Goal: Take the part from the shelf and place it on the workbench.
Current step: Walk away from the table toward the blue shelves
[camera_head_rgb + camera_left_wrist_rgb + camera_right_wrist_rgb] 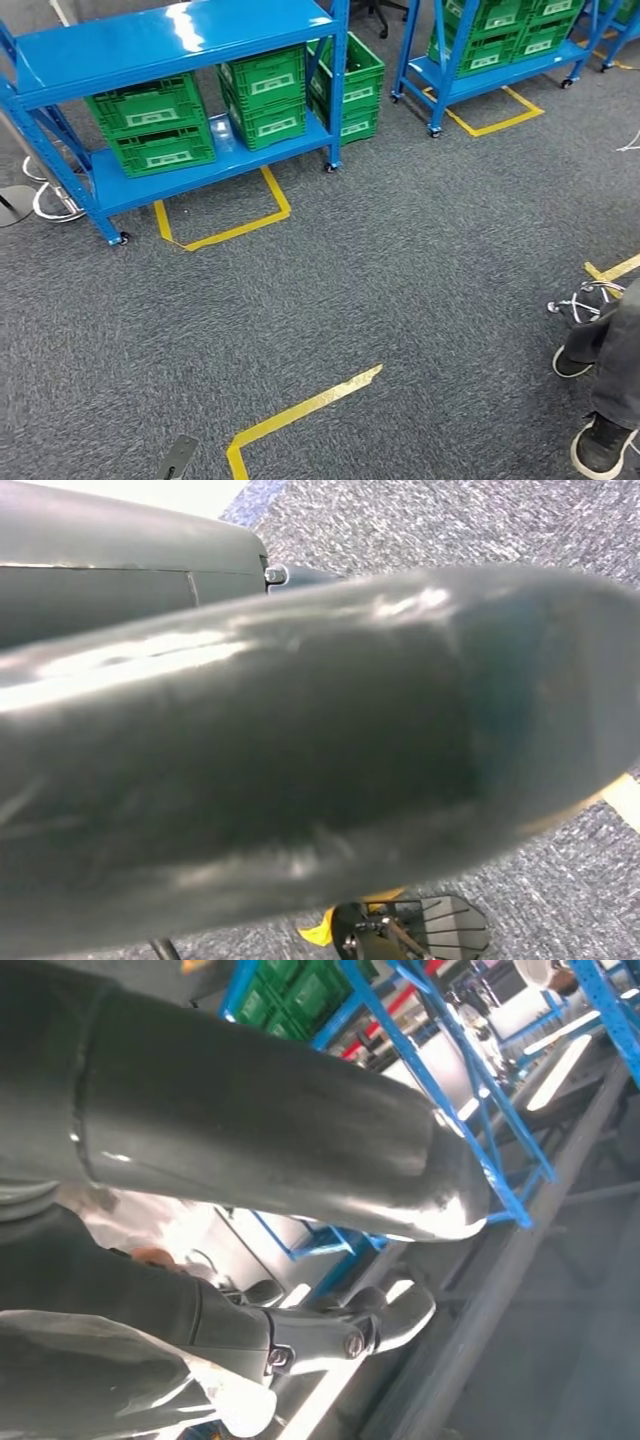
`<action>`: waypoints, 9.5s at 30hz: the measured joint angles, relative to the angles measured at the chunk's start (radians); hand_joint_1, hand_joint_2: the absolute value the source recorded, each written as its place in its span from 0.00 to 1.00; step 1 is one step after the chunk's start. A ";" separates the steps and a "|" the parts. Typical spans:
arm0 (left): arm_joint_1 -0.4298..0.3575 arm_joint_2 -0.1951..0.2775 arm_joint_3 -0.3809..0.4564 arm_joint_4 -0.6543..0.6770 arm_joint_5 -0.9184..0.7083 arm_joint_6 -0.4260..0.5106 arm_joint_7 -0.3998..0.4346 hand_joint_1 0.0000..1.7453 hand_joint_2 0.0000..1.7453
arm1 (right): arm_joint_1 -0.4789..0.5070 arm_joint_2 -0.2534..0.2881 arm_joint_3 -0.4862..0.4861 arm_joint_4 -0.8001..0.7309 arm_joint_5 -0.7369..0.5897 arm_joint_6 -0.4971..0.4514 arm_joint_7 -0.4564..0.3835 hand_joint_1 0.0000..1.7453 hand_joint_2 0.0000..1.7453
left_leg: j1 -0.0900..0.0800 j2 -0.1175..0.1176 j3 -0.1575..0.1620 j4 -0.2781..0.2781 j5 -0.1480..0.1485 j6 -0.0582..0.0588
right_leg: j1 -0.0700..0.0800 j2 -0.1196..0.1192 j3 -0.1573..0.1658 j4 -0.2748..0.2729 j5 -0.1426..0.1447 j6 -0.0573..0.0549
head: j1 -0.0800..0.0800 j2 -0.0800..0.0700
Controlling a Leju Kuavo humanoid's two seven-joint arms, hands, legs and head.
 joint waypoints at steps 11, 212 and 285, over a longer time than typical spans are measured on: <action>0.000 -0.001 0.000 0.000 0.000 -0.003 0.000 0.00 0.00 | 0.000 0.007 -0.003 0.002 0.005 0.006 -0.006 0.00 0.00 | 0.012 -0.028 -0.027 0.050 -0.014 -0.057 | -0.010 0.010 0.053 -0.186 0.149 -0.023 | 0.001 0.000; 0.062 -0.029 0.095 0.006 0.063 0.079 0.023 0.00 0.00 | -0.253 0.380 -0.229 1.606 0.097 0.192 0.512 0.00 0.00 | 0.007 -0.030 -0.018 0.036 -0.024 -0.014 | -0.006 0.011 0.101 -0.005 0.004 -0.016 | 0.013 0.000; 0.055 -0.031 0.118 0.008 0.019 0.044 0.072 0.00 0.00 | -0.255 0.358 -0.159 1.633 0.214 0.272 0.651 0.00 0.00 | 0.014 -0.024 0.004 0.031 -0.049 -0.035 | 0.000 0.006 0.139 -0.162 0.045 -0.018 | -0.022 0.000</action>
